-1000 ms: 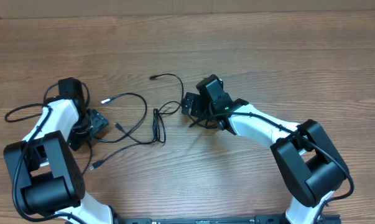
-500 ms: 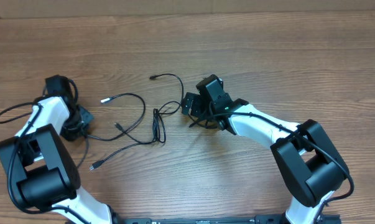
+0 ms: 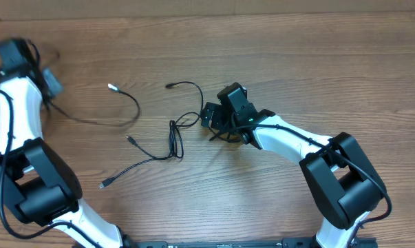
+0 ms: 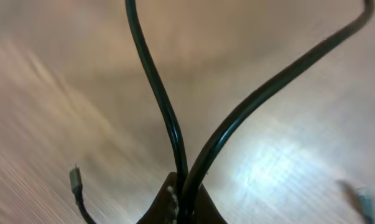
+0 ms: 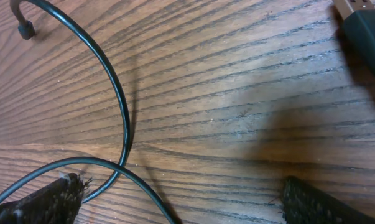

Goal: Untangle cables

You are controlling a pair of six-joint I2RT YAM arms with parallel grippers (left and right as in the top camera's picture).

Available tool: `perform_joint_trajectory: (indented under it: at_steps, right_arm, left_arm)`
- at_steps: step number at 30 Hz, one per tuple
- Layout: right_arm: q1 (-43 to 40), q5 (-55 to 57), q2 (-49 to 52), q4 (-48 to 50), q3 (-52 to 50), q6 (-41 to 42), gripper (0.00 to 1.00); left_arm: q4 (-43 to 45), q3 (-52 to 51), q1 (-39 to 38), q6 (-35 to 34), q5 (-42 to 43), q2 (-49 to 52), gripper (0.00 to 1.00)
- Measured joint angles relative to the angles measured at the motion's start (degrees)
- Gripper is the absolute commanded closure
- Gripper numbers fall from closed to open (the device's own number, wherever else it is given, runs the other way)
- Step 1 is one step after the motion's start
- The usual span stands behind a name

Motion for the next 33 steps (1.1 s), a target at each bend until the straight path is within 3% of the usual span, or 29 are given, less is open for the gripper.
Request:
perform_joint_trajectory:
  at_steps: [6, 11, 20, 33]
  right_arm:
    - [0.0, 0.0, 0.0, 0.02, 0.0, 0.02, 0.0]
    - [0.0, 0.0, 0.0, 0.0, 0.0, 0.0, 0.0]
    - [0.0, -0.02, 0.0, -0.02, 0.0, 0.02, 0.0]
    - [0.0, -0.02, 0.0, 0.0, 0.0, 0.0, 0.0]
  left_arm:
    - [0.44, 14.84, 0.0, 10.78, -3.61, -0.02, 0.96]
    - [2.27, 19.76, 0.0, 16.63, -6.14, -0.13, 0.96]
    - [-1.03, 19.67, 0.0, 19.43, -3.87, 2.84, 0.96]
    - [-9.27, 18.82, 0.0, 19.8, 1.51, 19.78, 0.96]
